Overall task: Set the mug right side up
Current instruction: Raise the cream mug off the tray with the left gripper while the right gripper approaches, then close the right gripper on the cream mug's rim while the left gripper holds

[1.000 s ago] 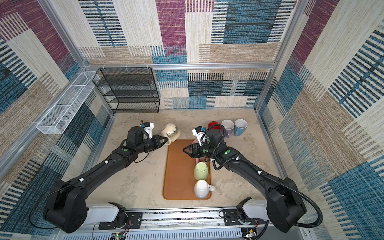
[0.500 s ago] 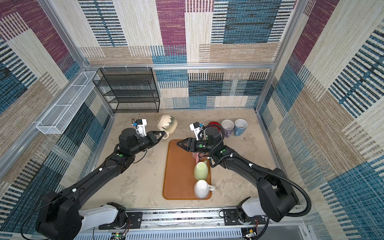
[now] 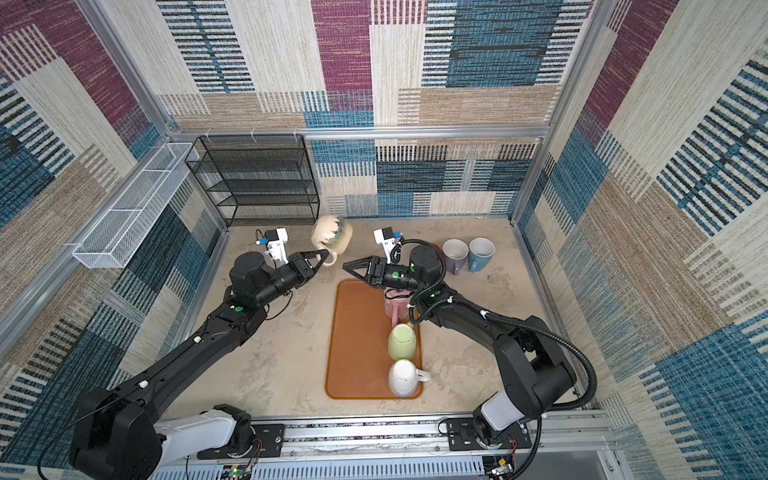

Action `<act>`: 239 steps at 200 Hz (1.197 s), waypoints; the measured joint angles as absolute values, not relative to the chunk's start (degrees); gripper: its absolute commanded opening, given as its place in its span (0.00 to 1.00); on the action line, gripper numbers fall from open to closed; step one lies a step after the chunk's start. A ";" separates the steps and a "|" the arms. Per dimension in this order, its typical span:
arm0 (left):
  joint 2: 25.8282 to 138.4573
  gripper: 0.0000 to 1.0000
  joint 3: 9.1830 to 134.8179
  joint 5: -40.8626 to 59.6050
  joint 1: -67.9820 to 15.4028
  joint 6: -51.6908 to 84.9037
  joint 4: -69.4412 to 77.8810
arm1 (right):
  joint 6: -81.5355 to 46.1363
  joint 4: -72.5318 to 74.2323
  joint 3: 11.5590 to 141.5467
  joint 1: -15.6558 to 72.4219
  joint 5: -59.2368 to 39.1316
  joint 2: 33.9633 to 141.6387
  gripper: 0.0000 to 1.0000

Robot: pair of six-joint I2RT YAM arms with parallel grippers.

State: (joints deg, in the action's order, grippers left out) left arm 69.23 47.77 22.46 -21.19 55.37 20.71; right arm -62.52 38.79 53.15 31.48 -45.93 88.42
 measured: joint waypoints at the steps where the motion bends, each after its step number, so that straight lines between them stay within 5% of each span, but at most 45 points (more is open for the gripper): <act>1: 69.21 0.00 47.79 22.46 -21.19 55.37 20.71 | -62.57 38.83 53.17 31.48 -45.93 88.47 0.54; 239: 71.46 0.00 50.26 22.85 -21.12 57.49 26.94 | -76.05 53.74 66.41 32.03 -45.82 105.56 0.41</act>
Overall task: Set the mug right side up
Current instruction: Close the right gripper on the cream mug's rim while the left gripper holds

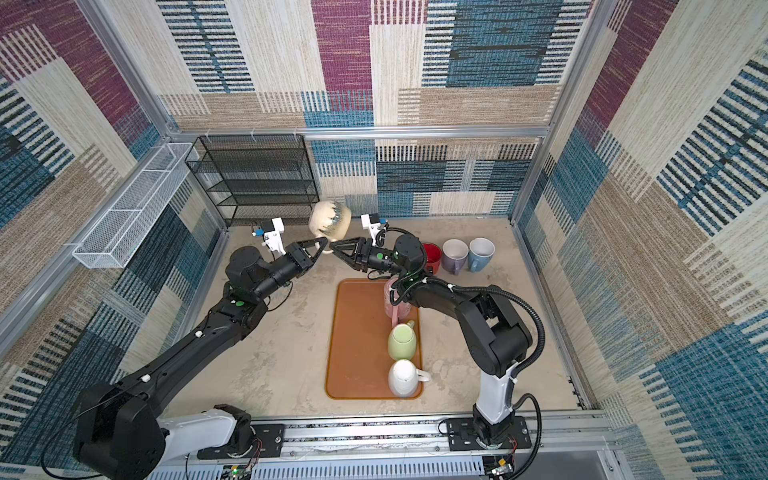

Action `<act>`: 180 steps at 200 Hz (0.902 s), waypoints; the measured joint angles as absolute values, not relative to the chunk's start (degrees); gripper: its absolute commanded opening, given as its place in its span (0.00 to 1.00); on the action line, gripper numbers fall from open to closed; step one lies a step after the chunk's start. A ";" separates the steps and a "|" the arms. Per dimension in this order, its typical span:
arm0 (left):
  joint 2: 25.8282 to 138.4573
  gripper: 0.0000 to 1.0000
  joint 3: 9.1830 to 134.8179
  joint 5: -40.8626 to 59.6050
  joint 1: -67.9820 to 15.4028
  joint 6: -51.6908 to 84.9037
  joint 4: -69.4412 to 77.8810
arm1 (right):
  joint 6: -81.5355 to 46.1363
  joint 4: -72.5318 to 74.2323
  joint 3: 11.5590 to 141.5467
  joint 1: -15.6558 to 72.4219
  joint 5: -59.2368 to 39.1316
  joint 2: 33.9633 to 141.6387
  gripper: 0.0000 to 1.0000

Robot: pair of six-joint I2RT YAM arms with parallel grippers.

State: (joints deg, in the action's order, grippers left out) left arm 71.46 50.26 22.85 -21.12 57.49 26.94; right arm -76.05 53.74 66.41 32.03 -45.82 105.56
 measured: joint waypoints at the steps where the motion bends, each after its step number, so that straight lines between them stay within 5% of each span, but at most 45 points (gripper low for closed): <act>1: 71.46 0.00 50.26 22.87 -21.12 57.49 26.94 | -76.05 53.78 66.46 32.03 -45.80 105.60 0.41; 88: 73.36 0.00 50.33 23.11 -21.21 59.07 30.37 | -79.11 56.62 68.31 32.51 -43.86 107.48 0.34; 180: 74.24 0.00 48.12 22.87 -21.28 61.30 35.53 | -80.44 57.76 68.55 32.60 -43.27 107.57 0.02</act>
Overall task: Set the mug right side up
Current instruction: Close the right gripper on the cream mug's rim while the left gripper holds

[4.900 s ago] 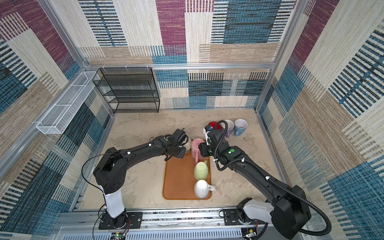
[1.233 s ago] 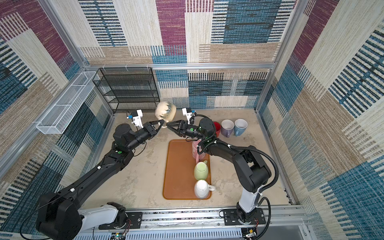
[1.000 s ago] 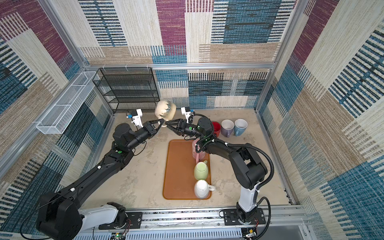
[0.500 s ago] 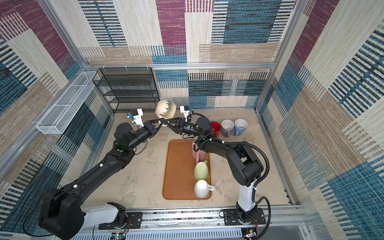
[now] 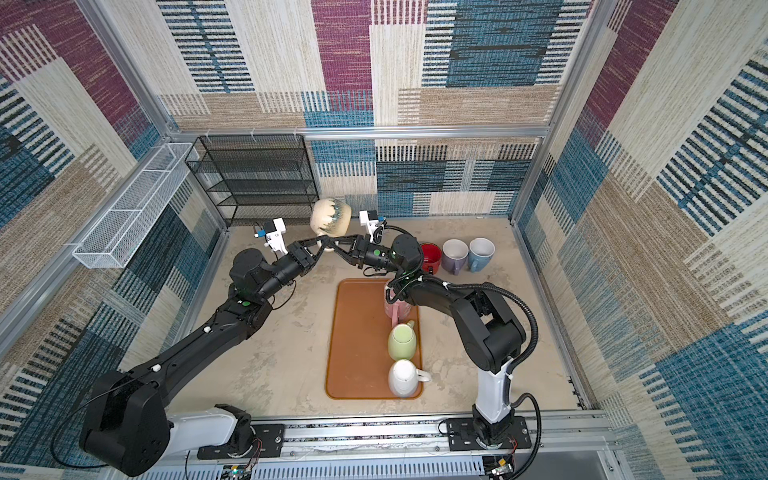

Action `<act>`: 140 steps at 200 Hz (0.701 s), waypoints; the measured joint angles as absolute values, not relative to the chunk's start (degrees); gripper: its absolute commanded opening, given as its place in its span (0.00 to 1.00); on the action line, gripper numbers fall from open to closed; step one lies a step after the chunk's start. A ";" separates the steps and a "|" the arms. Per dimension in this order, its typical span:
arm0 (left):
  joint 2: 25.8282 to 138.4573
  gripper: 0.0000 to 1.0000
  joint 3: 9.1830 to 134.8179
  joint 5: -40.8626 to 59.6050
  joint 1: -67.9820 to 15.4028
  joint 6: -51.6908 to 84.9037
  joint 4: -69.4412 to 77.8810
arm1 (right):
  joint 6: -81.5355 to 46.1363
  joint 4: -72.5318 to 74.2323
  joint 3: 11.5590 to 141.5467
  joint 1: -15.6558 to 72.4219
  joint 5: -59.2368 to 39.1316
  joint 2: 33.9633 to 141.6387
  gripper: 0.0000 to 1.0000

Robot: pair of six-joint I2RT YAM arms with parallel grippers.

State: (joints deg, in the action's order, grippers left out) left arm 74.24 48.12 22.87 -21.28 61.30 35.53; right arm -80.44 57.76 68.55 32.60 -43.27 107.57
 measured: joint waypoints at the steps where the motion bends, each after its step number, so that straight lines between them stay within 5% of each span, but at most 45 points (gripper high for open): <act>1: 74.24 0.00 48.10 22.90 -21.28 61.30 35.57 | -80.44 57.76 68.53 32.60 -43.27 107.57 0.01; 41: 74.22 0.00 47.09 23.11 -21.30 61.28 35.70 | -80.44 58.02 67.09 32.67 -42.87 107.39 0.00; 102: 71.59 0.29 45.84 22.94 -21.39 59.27 33.23 | -80.07 58.37 64.84 32.80 -43.72 105.97 0.00; 140: 69.84 0.36 45.84 21.19 -21.17 56.16 31.16 | -80.47 57.54 63.42 32.10 -42.09 105.27 0.00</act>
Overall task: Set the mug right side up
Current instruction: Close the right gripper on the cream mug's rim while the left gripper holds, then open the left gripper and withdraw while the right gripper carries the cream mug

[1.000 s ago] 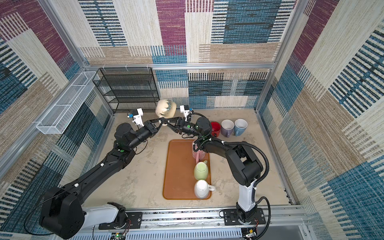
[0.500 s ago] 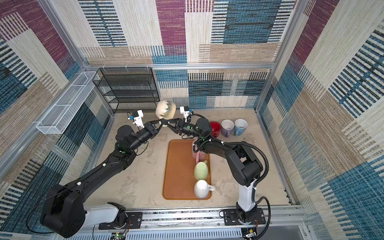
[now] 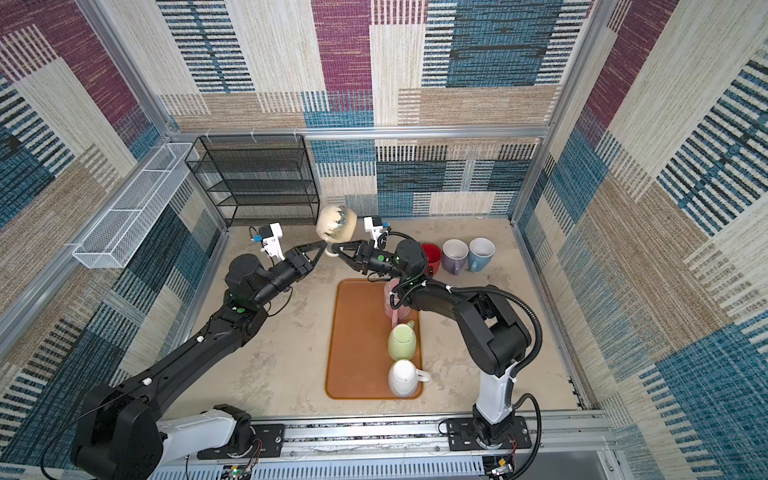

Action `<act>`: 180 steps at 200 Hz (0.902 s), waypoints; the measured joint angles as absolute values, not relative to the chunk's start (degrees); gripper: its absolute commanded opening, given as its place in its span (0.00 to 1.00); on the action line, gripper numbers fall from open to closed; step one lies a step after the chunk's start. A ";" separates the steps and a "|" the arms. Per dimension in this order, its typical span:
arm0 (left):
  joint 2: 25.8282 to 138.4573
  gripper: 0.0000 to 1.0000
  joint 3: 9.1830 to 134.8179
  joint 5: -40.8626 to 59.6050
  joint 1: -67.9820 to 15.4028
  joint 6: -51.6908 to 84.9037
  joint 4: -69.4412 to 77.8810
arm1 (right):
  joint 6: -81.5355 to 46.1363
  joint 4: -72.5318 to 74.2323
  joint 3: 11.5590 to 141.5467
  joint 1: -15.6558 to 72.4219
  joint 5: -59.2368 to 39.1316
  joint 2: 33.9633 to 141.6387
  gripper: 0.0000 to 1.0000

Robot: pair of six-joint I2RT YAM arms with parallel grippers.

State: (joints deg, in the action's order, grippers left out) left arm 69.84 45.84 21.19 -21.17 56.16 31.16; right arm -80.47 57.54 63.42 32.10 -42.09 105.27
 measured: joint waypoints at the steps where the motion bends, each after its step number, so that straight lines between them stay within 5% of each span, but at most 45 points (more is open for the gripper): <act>1: 69.80 0.36 45.84 21.17 -21.17 56.07 31.09 | -80.49 57.47 63.35 32.08 -42.00 105.25 0.00; 132: 61.14 0.67 47.09 18.22 -21.12 45.80 16.03 | -68.03 39.33 61.87 28.23 -42.02 99.09 0.00; 180: 57.21 0.71 48.34 17.91 -21.02 40.69 7.11 | -60.20 27.38 62.52 25.21 -43.35 96.25 0.00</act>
